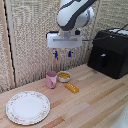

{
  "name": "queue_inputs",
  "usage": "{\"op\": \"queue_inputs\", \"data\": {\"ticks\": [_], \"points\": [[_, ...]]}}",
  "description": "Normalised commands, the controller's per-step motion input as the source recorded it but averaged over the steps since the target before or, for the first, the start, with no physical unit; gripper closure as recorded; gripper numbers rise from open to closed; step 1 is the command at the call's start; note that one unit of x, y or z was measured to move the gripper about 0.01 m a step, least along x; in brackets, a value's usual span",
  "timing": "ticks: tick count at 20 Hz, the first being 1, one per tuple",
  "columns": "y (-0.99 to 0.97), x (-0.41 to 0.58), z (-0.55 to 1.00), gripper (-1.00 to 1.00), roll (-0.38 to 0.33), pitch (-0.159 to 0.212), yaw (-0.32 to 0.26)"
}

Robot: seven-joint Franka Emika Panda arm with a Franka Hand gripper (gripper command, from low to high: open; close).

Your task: Carefully navigate your gripper to the air fryer's handle. Confidently seize the handle using your gripper. Gradually bring the handle toward yourself to access the air fryer.

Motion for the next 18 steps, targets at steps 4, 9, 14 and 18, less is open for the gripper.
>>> {"op": "queue_inputs", "data": {"ticks": [4,9,14,18], "points": [[0.00,0.172,0.00,-1.00,-0.275,-0.024,-0.287],[-0.05,0.177,0.00,-1.00,-0.358,-0.023,-0.219],[-0.04,0.111,0.00,-1.00,-0.375,-0.053,-0.177],[-0.04,0.084,-0.01,-1.00,-0.375,-0.074,-0.165]]}}
